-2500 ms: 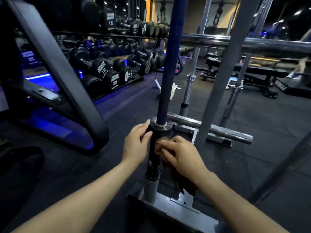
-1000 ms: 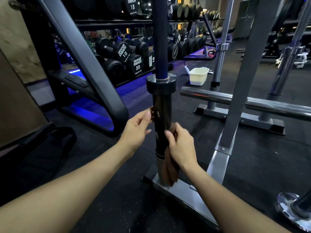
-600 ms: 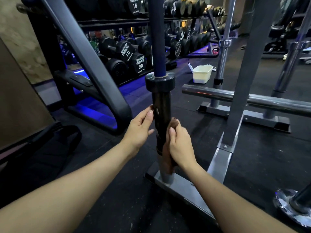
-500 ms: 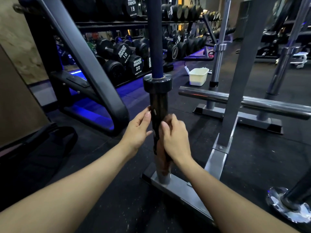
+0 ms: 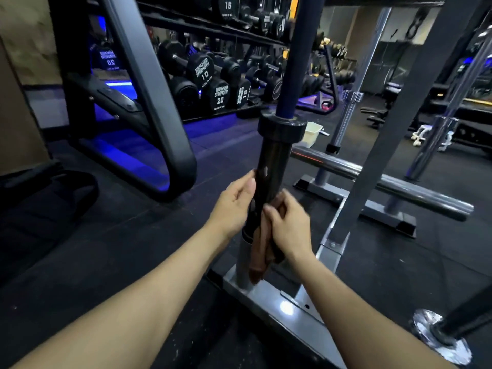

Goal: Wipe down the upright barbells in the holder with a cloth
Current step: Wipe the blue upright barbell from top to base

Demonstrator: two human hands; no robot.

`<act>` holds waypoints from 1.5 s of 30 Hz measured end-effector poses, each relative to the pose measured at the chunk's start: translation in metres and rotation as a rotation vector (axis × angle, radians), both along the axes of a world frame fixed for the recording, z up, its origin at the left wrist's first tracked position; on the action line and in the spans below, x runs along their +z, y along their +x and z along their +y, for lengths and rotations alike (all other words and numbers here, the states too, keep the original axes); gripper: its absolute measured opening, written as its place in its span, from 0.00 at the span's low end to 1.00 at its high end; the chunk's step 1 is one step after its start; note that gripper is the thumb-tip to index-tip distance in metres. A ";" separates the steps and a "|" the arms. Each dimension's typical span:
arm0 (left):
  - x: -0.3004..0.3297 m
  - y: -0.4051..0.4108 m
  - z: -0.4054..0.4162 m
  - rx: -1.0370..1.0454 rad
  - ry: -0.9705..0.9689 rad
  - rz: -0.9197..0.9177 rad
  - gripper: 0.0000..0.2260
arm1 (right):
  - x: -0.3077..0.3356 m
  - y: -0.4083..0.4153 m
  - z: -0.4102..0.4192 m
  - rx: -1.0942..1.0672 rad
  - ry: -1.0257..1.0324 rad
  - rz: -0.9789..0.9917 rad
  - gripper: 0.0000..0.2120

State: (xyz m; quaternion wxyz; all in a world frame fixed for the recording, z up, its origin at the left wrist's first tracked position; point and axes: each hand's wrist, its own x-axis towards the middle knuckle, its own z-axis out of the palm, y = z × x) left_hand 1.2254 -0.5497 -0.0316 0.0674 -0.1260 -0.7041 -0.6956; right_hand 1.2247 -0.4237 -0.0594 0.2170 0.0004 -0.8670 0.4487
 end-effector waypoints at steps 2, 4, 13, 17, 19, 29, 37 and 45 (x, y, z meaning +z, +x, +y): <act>-0.006 -0.004 0.001 0.019 0.004 0.008 0.17 | 0.022 -0.005 -0.004 -0.044 -0.033 0.138 0.11; -0.010 -0.008 0.000 0.025 0.005 0.049 0.15 | 0.038 -0.008 -0.007 -0.045 -0.090 0.214 0.16; -0.012 -0.007 -0.002 0.026 -0.074 0.031 0.17 | -0.006 0.012 -0.012 0.025 -0.155 -0.239 0.22; -0.007 -0.005 -0.003 0.023 -0.094 0.045 0.17 | 0.022 0.007 -0.016 -0.079 -0.209 -0.046 0.12; -0.005 -0.005 -0.005 0.036 -0.077 0.044 0.17 | 0.032 0.002 -0.019 -0.072 -0.244 0.083 0.14; 0.004 0.002 -0.006 -0.019 -0.083 -0.038 0.16 | -0.008 0.007 -0.021 0.011 -0.208 -0.298 0.26; 0.009 -0.008 -0.023 -0.067 0.065 -0.213 0.25 | 0.074 0.006 -0.035 -0.159 -0.131 0.294 0.23; 0.005 -0.007 -0.023 -0.172 -0.011 -0.209 0.25 | 0.003 0.012 -0.019 -0.081 -0.081 0.033 0.18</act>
